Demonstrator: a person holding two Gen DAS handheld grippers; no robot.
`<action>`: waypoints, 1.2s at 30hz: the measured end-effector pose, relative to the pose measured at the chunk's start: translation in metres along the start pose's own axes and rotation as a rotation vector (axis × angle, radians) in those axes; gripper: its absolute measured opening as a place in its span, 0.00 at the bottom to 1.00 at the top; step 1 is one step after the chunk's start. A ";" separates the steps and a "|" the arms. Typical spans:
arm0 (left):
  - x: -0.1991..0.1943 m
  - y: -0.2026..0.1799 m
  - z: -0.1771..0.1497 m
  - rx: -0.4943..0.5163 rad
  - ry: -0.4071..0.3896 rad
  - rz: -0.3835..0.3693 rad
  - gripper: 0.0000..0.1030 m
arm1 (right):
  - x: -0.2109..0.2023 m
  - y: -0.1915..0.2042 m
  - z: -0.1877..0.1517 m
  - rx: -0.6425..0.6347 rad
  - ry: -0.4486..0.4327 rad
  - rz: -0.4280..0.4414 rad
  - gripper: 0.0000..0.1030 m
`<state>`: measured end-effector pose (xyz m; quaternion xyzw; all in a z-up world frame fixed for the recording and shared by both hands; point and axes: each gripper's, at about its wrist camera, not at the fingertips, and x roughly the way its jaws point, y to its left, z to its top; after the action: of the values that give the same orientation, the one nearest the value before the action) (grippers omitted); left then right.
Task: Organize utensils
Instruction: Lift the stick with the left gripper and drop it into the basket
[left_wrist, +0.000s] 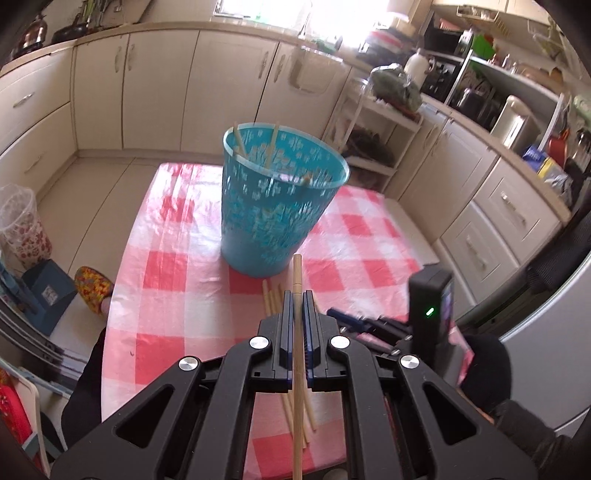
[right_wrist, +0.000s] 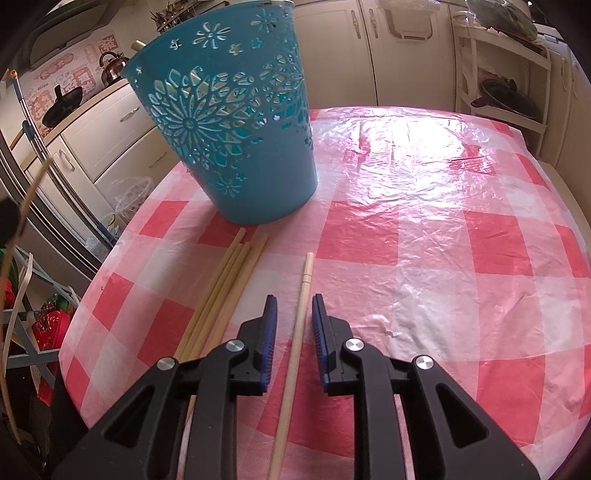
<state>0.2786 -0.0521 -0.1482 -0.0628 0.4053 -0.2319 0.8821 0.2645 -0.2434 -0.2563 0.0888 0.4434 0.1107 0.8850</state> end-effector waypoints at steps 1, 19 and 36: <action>-0.006 -0.001 0.006 -0.004 -0.016 -0.012 0.04 | 0.000 0.000 0.000 -0.001 0.000 0.001 0.20; -0.020 -0.022 0.153 -0.023 -0.350 0.022 0.05 | 0.000 0.002 -0.001 -0.004 -0.001 0.007 0.25; 0.084 0.001 0.198 -0.136 -0.449 0.179 0.05 | 0.000 0.003 -0.001 -0.022 0.004 0.037 0.35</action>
<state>0.4734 -0.1048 -0.0751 -0.1356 0.2179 -0.1052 0.9608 0.2637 -0.2409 -0.2561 0.0867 0.4424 0.1320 0.8828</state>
